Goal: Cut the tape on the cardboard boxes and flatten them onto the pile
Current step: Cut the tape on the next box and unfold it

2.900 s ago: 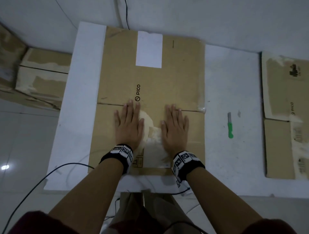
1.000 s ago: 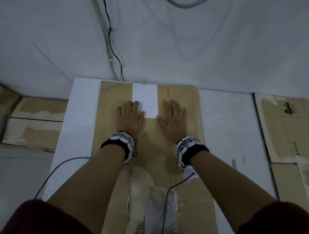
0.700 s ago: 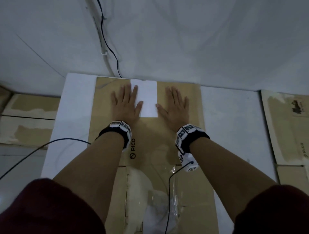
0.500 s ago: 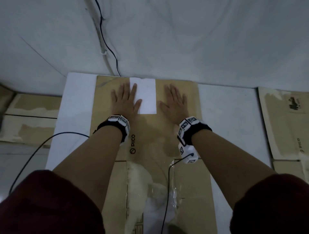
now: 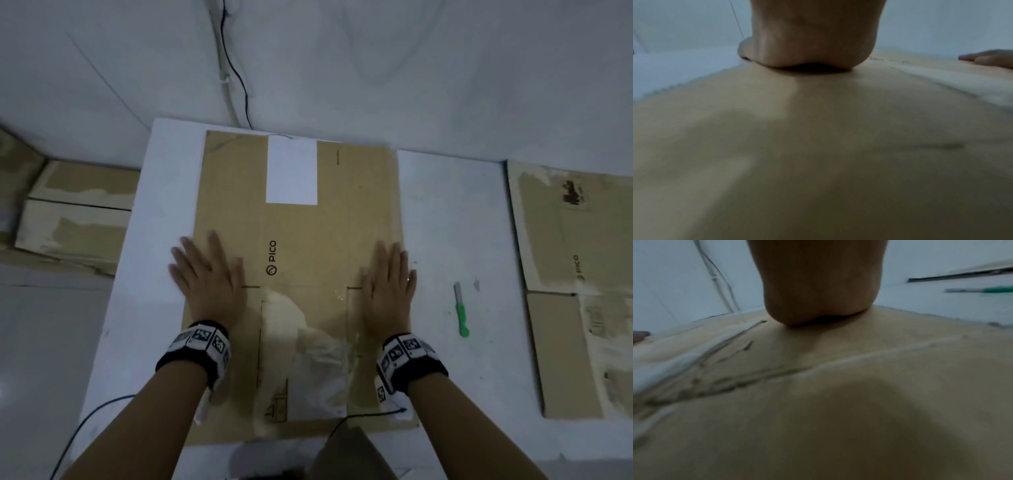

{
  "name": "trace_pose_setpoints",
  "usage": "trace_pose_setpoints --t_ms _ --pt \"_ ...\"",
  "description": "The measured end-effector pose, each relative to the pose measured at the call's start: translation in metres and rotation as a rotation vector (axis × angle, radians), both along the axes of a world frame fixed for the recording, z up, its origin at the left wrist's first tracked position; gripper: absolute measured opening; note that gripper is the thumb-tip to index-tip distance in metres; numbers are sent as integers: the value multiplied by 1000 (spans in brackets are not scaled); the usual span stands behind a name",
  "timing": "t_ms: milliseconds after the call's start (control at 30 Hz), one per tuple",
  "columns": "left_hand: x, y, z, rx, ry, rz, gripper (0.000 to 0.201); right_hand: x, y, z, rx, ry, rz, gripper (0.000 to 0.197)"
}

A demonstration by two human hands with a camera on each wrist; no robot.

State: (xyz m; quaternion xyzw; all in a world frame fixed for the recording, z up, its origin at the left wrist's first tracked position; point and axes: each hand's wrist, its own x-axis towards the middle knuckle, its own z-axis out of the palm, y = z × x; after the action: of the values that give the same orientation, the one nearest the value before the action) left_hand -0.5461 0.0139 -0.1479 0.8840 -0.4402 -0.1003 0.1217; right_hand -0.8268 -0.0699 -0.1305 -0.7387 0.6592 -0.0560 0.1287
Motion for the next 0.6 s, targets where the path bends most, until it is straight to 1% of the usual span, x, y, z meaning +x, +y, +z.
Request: trace_pose_setpoints --t_ms 133,167,233,267,300,333,367,400,433,467,500,533,600 --pt "7 -4 2 71 36 -35 67 -3 -6 -5 28 9 0 64" --pt "8 -3 7 62 44 -33 67 -5 -7 -5 43 -15 11 63" --pt "7 -3 20 82 73 28 68 -11 -9 -2 53 -121 20 61" --pt "4 -6 29 106 103 121 72 -14 -9 0 43 -189 -5 60" --pt "1 -8 39 137 156 268 80 -16 -8 4 23 -237 -71 60" --pt "-2 -9 49 159 223 417 89 -18 -5 8 9 -256 -186 60" --pt "-4 -9 59 169 287 523 95 -19 -2 12 16 -260 -328 59" --pt "-3 -8 63 177 347 559 100 -19 2 16 50 -267 -462 58" --pt "1 -5 65 186 401 560 104 -20 5 20 97 -282 -555 56" --pt "8 0 66 200 464 534 108 -22 8 23 134 -303 -598 54" --pt "14 5 70 211 529 481 106 -27 9 27 156 -326 -591 51" --pt "19 12 71 199 582 413 99 -33 11 28 169 -361 -553 49" --pt "23 29 73 102 669 310 76 -46 17 31 179 -424 -464 52"
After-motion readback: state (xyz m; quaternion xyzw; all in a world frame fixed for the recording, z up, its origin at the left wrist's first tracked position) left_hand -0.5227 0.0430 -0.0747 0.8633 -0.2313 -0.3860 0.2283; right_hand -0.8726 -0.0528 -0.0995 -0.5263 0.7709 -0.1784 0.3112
